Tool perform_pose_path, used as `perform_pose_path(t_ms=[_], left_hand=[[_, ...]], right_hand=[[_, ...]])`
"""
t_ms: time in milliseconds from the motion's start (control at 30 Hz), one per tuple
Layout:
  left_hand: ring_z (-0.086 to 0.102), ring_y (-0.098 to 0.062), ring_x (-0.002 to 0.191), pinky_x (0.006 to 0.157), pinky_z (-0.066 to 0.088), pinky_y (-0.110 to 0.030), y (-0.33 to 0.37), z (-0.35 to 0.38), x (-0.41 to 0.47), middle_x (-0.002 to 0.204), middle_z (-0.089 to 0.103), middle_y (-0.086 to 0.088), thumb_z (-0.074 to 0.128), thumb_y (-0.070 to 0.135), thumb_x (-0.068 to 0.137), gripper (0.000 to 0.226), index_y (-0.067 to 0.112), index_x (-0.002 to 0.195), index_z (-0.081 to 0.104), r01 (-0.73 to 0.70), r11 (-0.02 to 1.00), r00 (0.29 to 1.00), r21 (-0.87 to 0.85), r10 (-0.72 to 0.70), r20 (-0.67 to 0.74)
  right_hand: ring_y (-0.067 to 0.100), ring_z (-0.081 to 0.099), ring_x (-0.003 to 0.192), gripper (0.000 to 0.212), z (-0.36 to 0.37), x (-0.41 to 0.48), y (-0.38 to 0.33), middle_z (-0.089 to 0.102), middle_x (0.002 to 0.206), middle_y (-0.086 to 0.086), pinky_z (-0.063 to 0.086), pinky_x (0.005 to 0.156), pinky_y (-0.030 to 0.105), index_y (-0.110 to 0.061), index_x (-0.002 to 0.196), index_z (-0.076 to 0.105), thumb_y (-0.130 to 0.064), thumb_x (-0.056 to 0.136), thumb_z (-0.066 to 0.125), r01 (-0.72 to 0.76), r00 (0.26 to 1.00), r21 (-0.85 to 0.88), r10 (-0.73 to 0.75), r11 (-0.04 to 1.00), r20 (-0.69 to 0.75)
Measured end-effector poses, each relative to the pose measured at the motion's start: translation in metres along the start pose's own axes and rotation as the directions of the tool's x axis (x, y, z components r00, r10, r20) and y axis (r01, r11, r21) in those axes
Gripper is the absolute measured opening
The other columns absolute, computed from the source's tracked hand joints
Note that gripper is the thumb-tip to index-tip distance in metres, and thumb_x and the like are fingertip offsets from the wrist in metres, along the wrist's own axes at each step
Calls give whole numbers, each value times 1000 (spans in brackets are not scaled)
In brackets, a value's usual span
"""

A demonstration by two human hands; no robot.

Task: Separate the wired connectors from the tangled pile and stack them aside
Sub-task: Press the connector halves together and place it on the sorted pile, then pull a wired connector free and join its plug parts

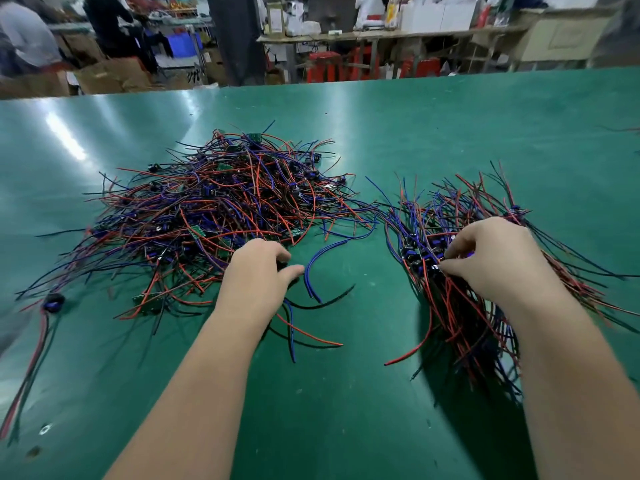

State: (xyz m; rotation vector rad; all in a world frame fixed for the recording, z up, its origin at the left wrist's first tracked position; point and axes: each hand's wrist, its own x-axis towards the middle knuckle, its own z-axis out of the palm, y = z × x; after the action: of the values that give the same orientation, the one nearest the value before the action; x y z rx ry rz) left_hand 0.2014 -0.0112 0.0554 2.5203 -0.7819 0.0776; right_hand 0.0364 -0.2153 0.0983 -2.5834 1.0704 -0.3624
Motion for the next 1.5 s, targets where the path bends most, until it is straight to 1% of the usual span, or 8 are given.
perform_pose_path(t_ms=[200, 433, 567, 700, 800, 933, 1267, 1500], left_hand=[[59, -7, 86, 78, 32, 4, 11, -9, -2, 94, 65, 3, 70, 2, 81, 24, 13, 102, 73, -200, 943, 937, -266, 104, -333], [59, -3, 83, 81, 43, -13, 30, -19, -13, 87, 65, 5, 69, -7, 80, 17, 6, 89, 73, -535, 793, 696, -292, 217, -684], [64, -11, 93, 87, 48, -22, 56, -7, -35, 93, 69, -2, 67, -8, 83, 13, 3, 89, 73, -744, 608, 623, -278, 480, -618], [63, -14, 101, 92, 49, -27, 73, 0, -49, 103, 69, -5, 68, -3, 84, 15, 2, 97, 71, -791, 496, 610, -357, 609, -506], [57, -14, 109, 98, 43, -27, 65, -10, -39, 111, 62, -4, 66, -2, 81, 30, 3, 111, 65, -730, 597, 665, -334, 507, -548], [54, -1, 90, 83, 42, -21, 49, -19, -28, 118, 63, 5, 54, -1, 74, 54, 11, 127, 57, -472, 783, 865, -406, 321, -387], [66, -1, 95, 91, 49, -19, 55, -9, -31, 103, 71, 10, 68, 2, 81, 37, 17, 115, 67, -342, 662, 940, -667, 242, -242], [66, -6, 56, 52, 54, -17, 62, -29, -25, 76, 74, -3, 67, 18, 67, 18, 10, 82, 71, 169, -61, 985, -984, -24, 170]], right_hand=[[11, 57, 72, 6, 7, -11, -24, 66, 76, -7, 33, 63, 14, -18, 81, 74, -19, 82, 67, 220, 960, 229, -169, 948, -222], [6, 58, 62, 26, 23, -22, -44, 65, 77, -11, 45, 68, 9, -29, 98, 69, -10, 81, 71, 308, 945, 498, -320, 811, -63], [12, 50, 69, 64, 26, -28, -56, 59, 87, 10, 46, 72, 19, -32, 125, 52, 9, 78, 68, 242, 884, 818, -466, 522, 35], [5, 64, 78, 39, 25, -27, -55, 72, 86, 2, 51, 74, 17, -13, 101, 69, 10, 74, 55, 316, 901, 786, -428, 531, -73], [10, 62, 61, 12, 21, -24, -56, 69, 67, -2, 48, 62, 22, -11, 87, 70, -3, 85, 61, 169, 958, 935, -273, 311, -82], [9, 61, 55, 28, 13, -19, -51, 67, 63, 0, 50, 57, 16, -13, 79, 77, -27, 81, 54, -85, 973, 993, -223, -83, 65], [5, 58, 52, 30, 4, -21, -53, 65, 63, -3, 48, 52, 15, -14, 79, 78, -30, 80, 53, -252, 940, 932, -295, -262, 171], [8, 57, 55, 21, 8, -17, -48, 66, 66, 2, 47, 54, 14, -7, 99, 69, -10, 82, 56, -281, 926, 960, -259, 8, 273]])
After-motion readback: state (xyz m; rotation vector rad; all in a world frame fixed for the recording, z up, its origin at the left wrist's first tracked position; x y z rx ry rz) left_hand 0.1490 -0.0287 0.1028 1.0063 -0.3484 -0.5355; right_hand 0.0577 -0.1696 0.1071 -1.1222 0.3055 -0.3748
